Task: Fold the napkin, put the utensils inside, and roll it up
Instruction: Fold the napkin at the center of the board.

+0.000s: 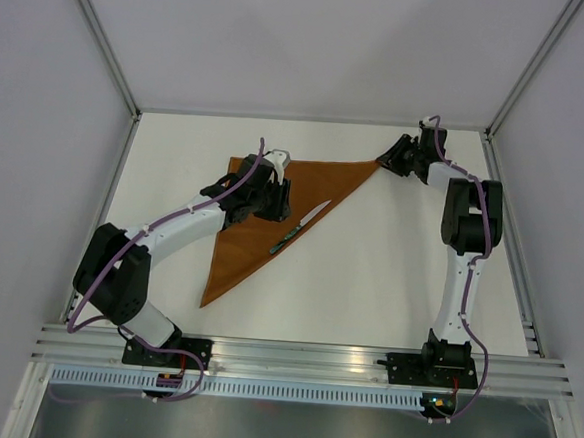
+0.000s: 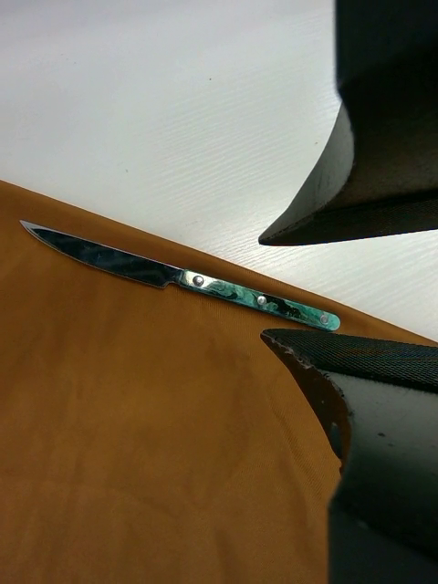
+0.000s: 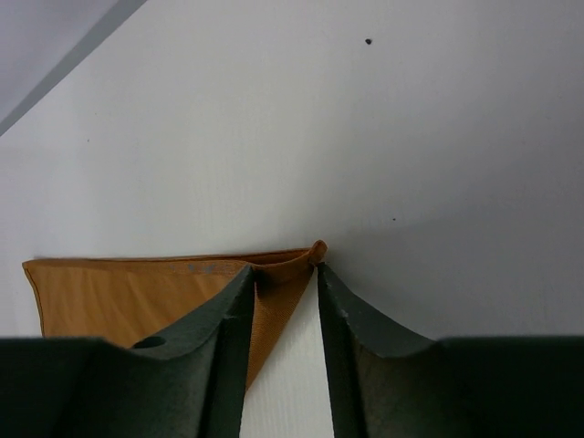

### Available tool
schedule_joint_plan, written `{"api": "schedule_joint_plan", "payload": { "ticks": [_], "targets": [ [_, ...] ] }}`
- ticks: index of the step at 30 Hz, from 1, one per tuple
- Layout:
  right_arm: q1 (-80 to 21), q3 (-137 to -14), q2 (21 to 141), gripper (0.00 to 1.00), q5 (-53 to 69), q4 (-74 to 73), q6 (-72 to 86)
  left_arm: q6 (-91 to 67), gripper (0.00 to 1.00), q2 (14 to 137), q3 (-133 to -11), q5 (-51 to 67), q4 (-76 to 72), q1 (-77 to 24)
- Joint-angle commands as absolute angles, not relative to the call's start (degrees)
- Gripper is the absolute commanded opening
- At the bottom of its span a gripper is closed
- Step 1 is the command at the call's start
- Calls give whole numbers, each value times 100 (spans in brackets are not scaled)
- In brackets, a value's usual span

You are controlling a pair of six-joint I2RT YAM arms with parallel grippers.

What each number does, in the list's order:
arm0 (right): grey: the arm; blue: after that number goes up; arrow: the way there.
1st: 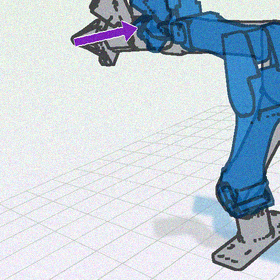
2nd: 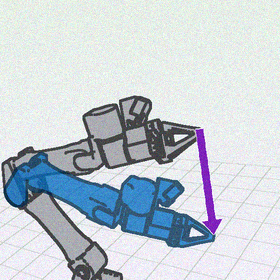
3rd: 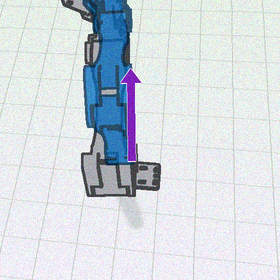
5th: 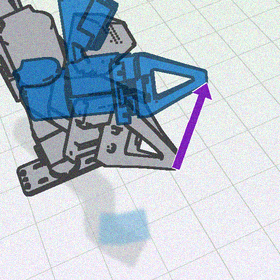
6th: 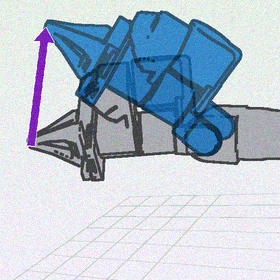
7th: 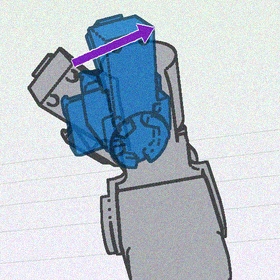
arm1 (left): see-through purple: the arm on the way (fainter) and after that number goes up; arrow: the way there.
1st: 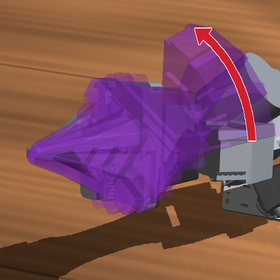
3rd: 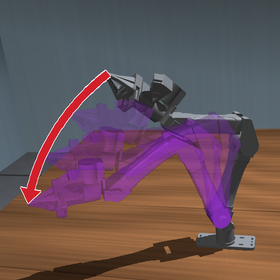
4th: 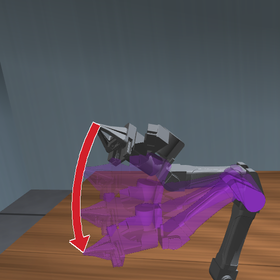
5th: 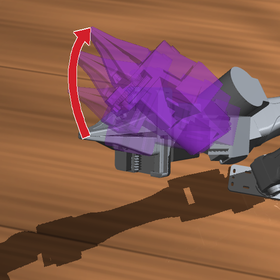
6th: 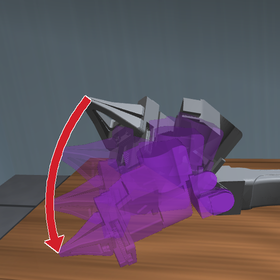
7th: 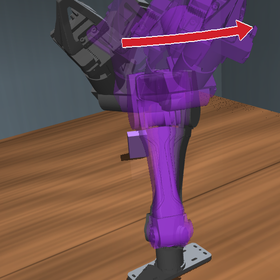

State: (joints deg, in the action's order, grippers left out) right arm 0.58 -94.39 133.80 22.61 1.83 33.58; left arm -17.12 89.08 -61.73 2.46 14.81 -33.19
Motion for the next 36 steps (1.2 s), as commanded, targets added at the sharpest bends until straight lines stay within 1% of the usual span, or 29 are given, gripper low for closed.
{"api": "schedule_joint_plan", "payload": {
  "ticks": [1, 4, 6, 7, 9, 10, 21, 27, 36],
  "targets": [
    [44, -9764, 13535, 37, 2434, 334, 3516, -1907, 47, 8728, -6152, 141, 1371, -3340],
    [44, -9843, 13544, 29, 2487, 343, 3542, -1907, 46, 8728, -6144, 123, 1380, -3340],
    [44, -9870, 13535, 27, 2522, 369, 3560, -1907, 46, 8745, -6144, 114, 1380, -3340],
    [44, -9888, 13509, 24, 2522, 369, 3560, -1907, 46, 8745, -6144, 114, 1380, -3340],
    [35, -9879, 13456, 21, 2531, 404, 3516, -1916, 46, 8754, -6135, 97, 1380, -3340],
    [-113, -9870, 13386, 21, 2514, 404, 3446, -1916, 46, 8745, -6135, 97, 1380, -3331],
    [-386, -9703, 12500, 18, 2417, 352, 2611, -2144, 47, 8596, -6249, -202, 1468, -3340],
    [-650, -9221, 11849, 18, 2461, 316, 2066, -2329, 47, 8411, -6415, -325, 1652, -3331],
    [-1607, -8623, 11031, 18, 2382, -184, 1117, -2522, 46, 7726, -6609, -510, 2249, -3331]
  ]
}}
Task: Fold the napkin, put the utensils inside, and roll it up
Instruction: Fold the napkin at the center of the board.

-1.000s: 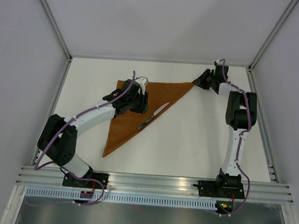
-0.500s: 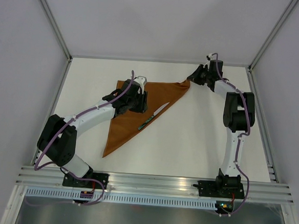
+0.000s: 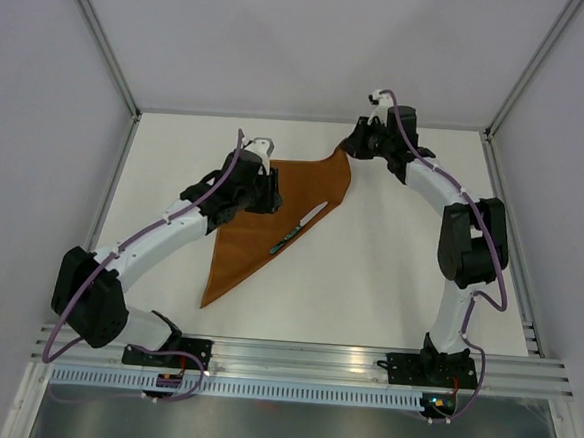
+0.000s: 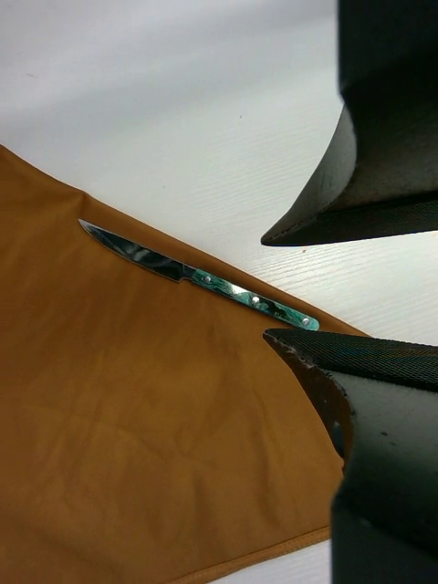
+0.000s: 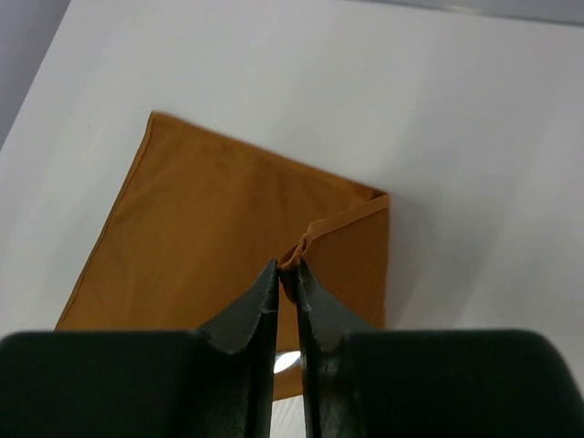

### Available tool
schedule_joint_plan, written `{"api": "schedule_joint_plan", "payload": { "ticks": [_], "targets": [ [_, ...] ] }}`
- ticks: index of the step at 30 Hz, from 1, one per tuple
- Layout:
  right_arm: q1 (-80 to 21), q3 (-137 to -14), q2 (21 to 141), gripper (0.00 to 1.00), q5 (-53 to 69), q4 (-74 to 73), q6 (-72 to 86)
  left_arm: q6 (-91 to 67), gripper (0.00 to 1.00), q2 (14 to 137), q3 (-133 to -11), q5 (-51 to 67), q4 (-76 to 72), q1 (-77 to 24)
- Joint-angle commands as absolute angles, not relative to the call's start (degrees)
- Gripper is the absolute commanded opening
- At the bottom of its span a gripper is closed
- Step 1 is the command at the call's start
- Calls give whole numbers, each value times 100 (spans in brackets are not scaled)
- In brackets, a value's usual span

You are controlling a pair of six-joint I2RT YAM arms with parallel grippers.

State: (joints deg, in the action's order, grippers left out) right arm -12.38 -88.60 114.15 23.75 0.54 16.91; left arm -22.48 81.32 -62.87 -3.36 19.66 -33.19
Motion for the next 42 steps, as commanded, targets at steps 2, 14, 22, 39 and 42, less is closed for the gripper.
{"api": "schedule_joint_plan", "payload": {
  "ticks": [2, 14, 22, 39, 42],
  "targets": [
    [-1950, -8526, 10934, 18, 2321, -316, 897, -2549, 46, 7559, -6636, -571, 2407, -3331],
    [-3691, -8113, 11004, 17, 1881, -817, 220, -2646, 48, 6188, -6460, -747, 3102, -3331],
    [-4297, -8007, 11162, 17, 1697, -1019, 44, -2663, 49, 5722, -6328, -817, 3375, -3331],
    [-4781, -7630, 11303, 15, 1468, -1037, -387, -2716, 50, 5678, -6100, -809, 3437, -3331],
    [-4825, -7568, 11303, 15, 1433, -1020, -422, -2716, 50, 5722, -6091, -817, 3428, -3331]
  ]
}}
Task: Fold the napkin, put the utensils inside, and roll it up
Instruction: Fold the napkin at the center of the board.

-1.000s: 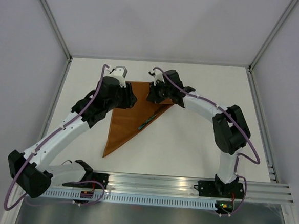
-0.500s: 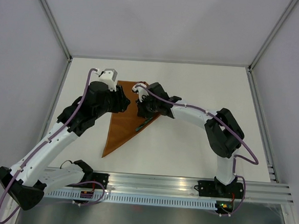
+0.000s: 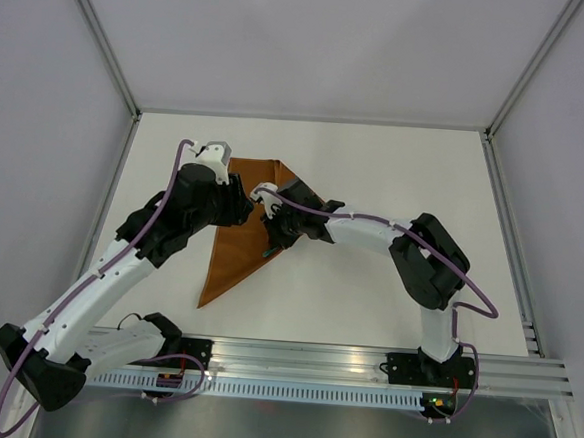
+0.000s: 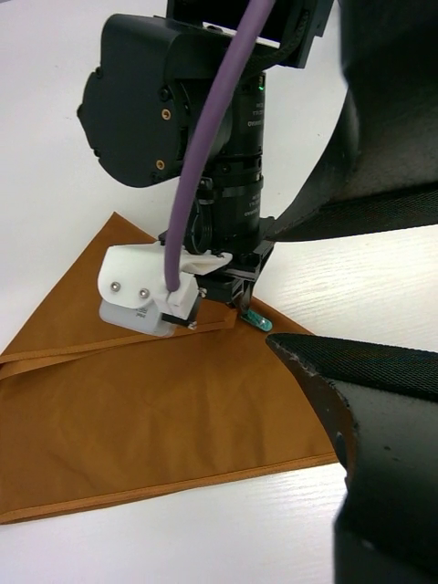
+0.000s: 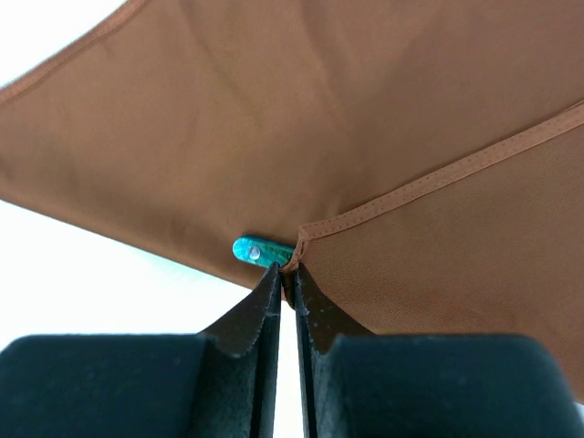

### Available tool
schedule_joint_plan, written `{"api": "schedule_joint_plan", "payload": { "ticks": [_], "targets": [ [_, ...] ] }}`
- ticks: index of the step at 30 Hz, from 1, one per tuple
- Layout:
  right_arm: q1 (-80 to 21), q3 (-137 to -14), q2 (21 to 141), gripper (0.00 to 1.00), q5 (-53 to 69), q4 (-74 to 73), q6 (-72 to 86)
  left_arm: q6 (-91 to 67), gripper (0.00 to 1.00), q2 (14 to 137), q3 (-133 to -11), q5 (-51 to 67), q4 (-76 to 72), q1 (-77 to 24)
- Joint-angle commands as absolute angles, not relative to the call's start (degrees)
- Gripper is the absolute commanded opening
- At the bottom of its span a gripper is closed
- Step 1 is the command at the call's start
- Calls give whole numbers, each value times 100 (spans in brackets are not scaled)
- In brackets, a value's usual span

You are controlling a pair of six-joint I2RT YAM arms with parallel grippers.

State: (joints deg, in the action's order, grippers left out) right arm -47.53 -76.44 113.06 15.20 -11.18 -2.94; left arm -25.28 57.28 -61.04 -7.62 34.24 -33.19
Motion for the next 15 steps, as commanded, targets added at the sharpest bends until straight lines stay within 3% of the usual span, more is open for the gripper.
{"api": "schedule_joint_plan", "payload": {
  "ticks": [1, 4, 6, 9, 15],
  "targets": [
    [-4825, -7550, 11303, 16, 1424, -1020, -431, -2716, 50, 5722, -6091, -809, 3410, -3331],
    [-4816, -7488, 11285, 25, 1450, -1020, -466, -2725, 51, 5748, -6117, -791, 3419, -3331],
    [-4825, -7453, 11198, 40, 1494, -1020, -475, -2725, 52, 5748, -6126, -791, 3410, -3331],
    [-4816, -7497, 11136, 51, 1529, -1037, -475, -2725, 52, 5766, -6170, -765, 3410, -3331],
    [-4816, -7743, 11013, 58, 1696, -1134, -387, -2698, 52, 5757, -6381, -756, 3410, -3331]
  ]
}}
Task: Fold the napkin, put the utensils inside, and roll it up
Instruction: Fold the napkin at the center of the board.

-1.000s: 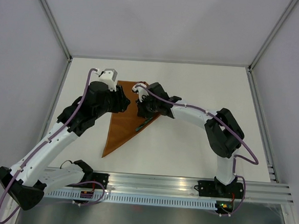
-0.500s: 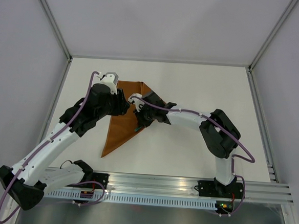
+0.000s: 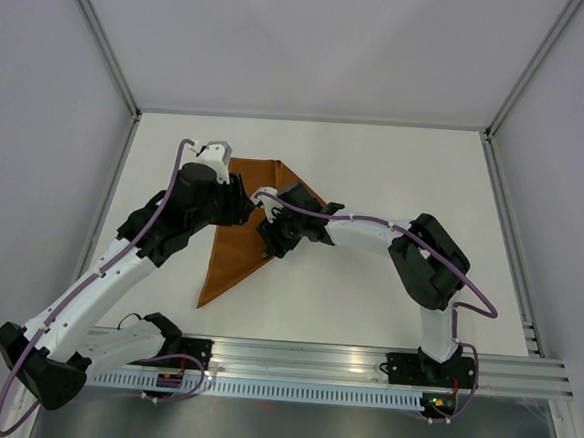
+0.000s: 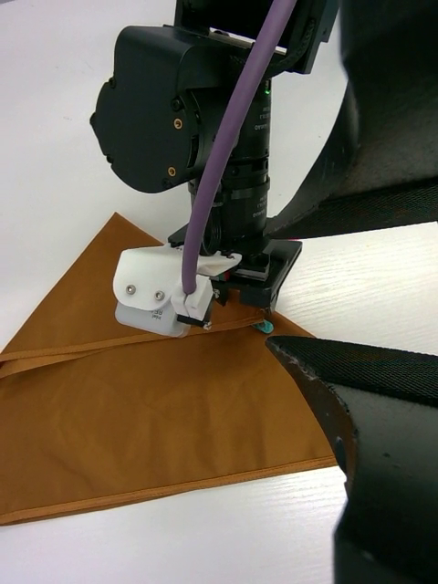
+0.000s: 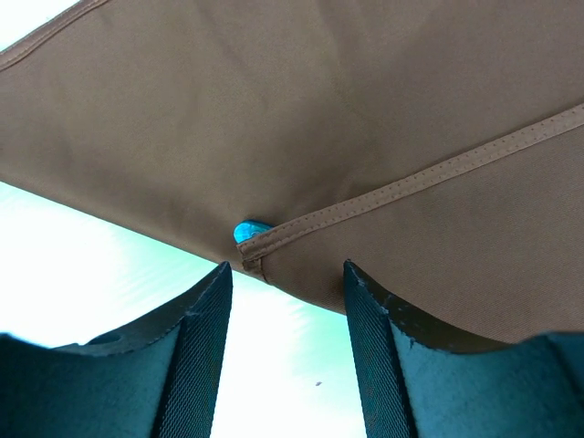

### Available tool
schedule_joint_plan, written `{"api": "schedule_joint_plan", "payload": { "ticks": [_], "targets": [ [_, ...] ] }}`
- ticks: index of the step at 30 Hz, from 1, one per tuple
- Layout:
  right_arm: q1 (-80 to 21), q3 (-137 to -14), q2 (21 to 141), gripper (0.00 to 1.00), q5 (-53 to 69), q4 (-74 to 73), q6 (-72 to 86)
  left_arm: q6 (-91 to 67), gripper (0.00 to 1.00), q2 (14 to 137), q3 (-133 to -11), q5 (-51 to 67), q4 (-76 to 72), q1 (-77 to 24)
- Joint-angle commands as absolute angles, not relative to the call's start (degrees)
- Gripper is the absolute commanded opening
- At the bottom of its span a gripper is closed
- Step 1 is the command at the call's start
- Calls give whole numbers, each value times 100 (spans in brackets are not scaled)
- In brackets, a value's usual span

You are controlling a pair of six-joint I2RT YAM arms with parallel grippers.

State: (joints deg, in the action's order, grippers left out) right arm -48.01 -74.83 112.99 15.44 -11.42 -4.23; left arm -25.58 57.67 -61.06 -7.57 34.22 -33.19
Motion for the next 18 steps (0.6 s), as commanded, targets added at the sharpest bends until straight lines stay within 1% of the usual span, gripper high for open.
{"api": "schedule_joint_plan", "payload": {
  "ticks": [1, 5, 8, 14, 18],
  "targets": [
    [-4816, -7761, 10987, 58, 1731, -1134, -369, -2698, 52, 5739, -6416, -756, 3419, -3331],
    [-4913, -7805, 10793, 58, 1732, -1107, -351, -2760, 53, 5652, -6836, -992, 3559, -3331],
    [-5193, -7805, 10679, 58, 1521, -1037, -422, -2856, 54, 5546, -7162, -1221, 3647, -3331],
    [-6160, -7656, 10529, 57, 933, -800, -931, -2909, 55, 5300, -7680, -1608, 3971, -3331],
    [-6853, -7419, 10503, 56, 686, -362, -1309, -2944, 56, 5072, -7796, -1915, 4297, -3331]
  ]
}}
